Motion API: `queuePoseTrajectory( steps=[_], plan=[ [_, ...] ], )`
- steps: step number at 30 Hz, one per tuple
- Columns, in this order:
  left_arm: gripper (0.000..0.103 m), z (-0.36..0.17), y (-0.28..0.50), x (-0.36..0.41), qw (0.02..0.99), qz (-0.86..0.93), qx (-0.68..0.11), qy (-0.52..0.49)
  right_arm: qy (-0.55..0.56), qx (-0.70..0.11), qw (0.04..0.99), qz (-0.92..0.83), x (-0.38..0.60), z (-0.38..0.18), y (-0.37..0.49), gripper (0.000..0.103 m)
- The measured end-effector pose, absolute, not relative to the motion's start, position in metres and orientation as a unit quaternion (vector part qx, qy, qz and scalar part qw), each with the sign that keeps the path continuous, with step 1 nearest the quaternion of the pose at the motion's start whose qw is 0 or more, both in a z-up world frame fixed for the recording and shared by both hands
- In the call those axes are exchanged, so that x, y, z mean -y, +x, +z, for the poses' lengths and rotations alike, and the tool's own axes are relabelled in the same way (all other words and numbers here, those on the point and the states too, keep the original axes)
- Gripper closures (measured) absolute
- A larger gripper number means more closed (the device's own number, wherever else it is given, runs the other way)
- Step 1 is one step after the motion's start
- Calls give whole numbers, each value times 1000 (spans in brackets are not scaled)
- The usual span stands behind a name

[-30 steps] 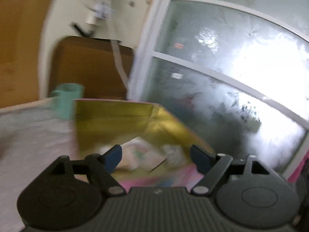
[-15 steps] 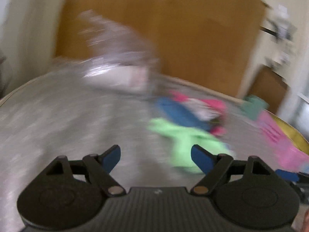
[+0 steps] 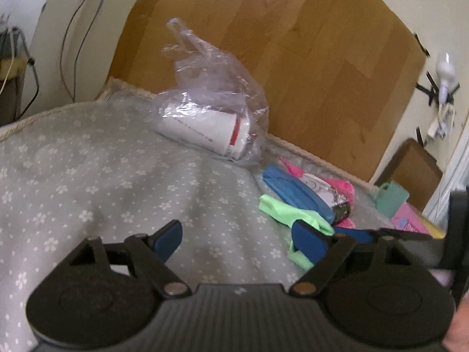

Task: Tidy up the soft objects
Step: 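Grasp the green cloth from the pile with the right gripper and lift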

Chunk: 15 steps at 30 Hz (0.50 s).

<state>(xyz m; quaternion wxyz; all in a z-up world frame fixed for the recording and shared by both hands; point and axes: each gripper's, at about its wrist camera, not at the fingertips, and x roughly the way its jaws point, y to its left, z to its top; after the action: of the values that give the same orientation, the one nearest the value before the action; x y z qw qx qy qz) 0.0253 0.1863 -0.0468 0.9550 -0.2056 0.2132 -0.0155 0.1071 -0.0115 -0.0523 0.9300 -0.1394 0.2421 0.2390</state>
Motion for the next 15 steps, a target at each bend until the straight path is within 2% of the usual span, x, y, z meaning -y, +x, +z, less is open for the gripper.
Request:
queuePoseTrajectory(
  steps=[1, 2, 8, 15],
  plan=[
    [18, -47, 25, -189, 953, -14, -213, -213, -161, -228, 933, 229, 10, -51, 101, 93],
    [18, -48, 25, -191, 952, -13, -213, -219, -148, -226, 933, 239, 14, -47, 98, 98],
    [18, -48, 24, -188, 954, -13, -210, -214, -93, -194, 947, 237, 88, -29, 22, 98],
    [14, -42, 22, -162, 948, -79, -229, -208, -76, -194, 972, 105, 191, -54, -65, 97]
  ],
)
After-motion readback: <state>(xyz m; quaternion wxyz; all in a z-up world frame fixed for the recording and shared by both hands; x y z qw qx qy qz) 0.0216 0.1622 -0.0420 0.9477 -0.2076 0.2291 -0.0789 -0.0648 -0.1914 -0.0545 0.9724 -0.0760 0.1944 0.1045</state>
